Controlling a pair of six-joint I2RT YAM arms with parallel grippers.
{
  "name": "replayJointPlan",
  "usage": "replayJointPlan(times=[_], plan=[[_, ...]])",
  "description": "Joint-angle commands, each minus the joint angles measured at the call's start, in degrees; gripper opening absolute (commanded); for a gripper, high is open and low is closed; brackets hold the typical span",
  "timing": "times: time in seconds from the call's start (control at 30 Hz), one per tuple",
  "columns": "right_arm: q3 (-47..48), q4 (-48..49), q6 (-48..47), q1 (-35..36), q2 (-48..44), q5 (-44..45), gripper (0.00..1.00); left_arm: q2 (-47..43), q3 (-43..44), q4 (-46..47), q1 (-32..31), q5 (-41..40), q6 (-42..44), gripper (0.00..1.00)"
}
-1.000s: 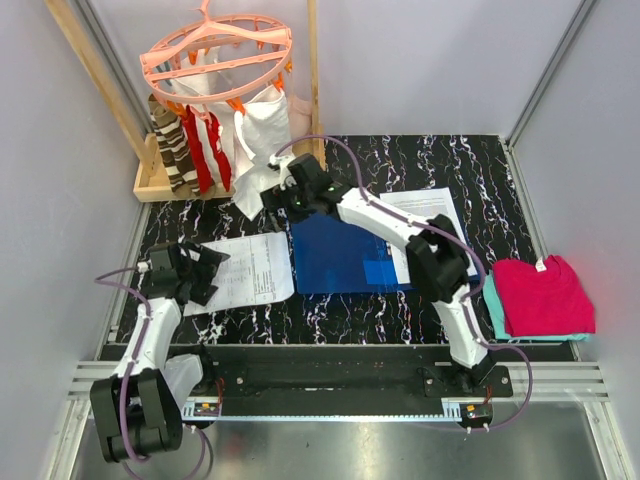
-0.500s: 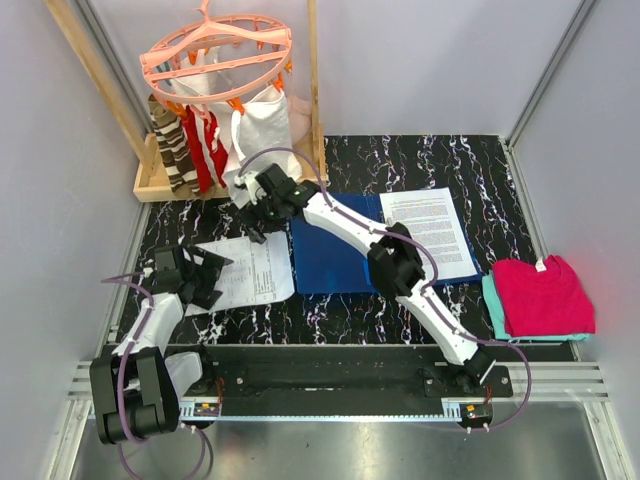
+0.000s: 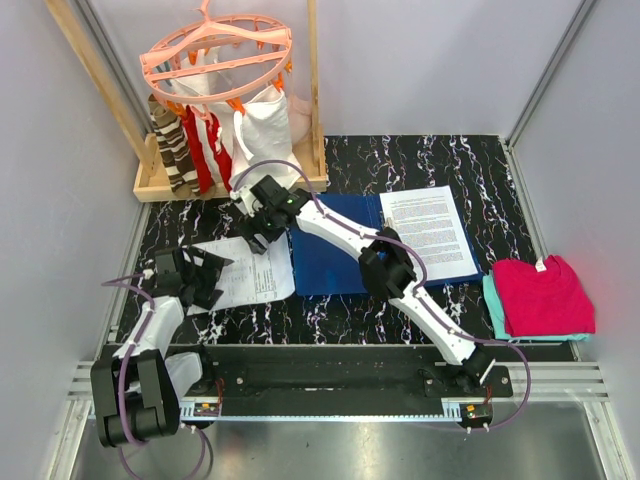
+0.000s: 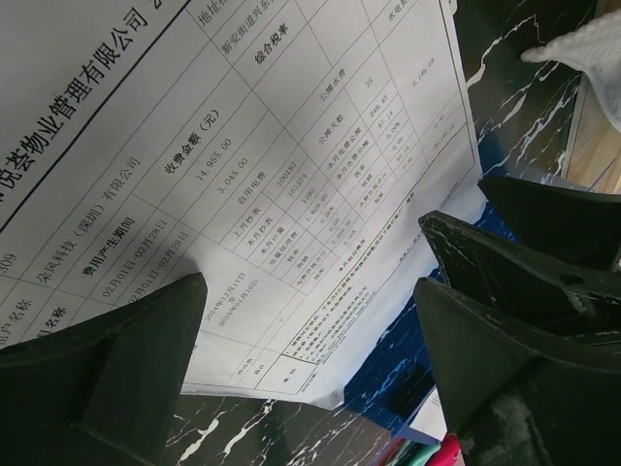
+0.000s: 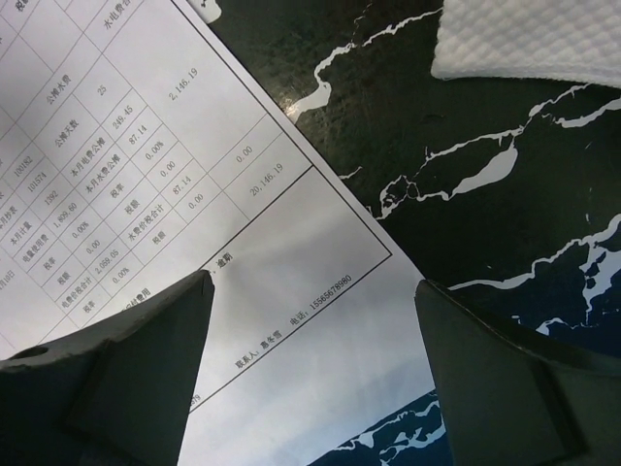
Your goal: Put the files into the folder
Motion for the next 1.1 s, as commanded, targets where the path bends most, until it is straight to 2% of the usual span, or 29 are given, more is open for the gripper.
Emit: replayJointPlan(times=[0.0, 0.2, 0.8, 1.07], plan=[[3.1, 0.0, -1.6, 1.0, 1.5, 1.9, 0.96, -0.7, -1.6, -0.1, 0.3, -1.8, 1.0, 0.99], [6.0, -0.1, -2.6, 1.1, 3.1, 2.3, 1.0, -0.9, -1.5, -0.7, 0.3, -2.0, 1.8, 0.99], [12.4, 0.6, -4.2, 1.5, 5.3, 2.7, 1.0, -1.6, -1.4, -1.8, 0.3, -3.2, 3.5, 0.99], [12.1, 0.9, -3.4, 1.6, 7.7, 0.1, 1.0, -2.4, -1.2, -2.0, 0.3, -2.9, 3.8, 0.99]])
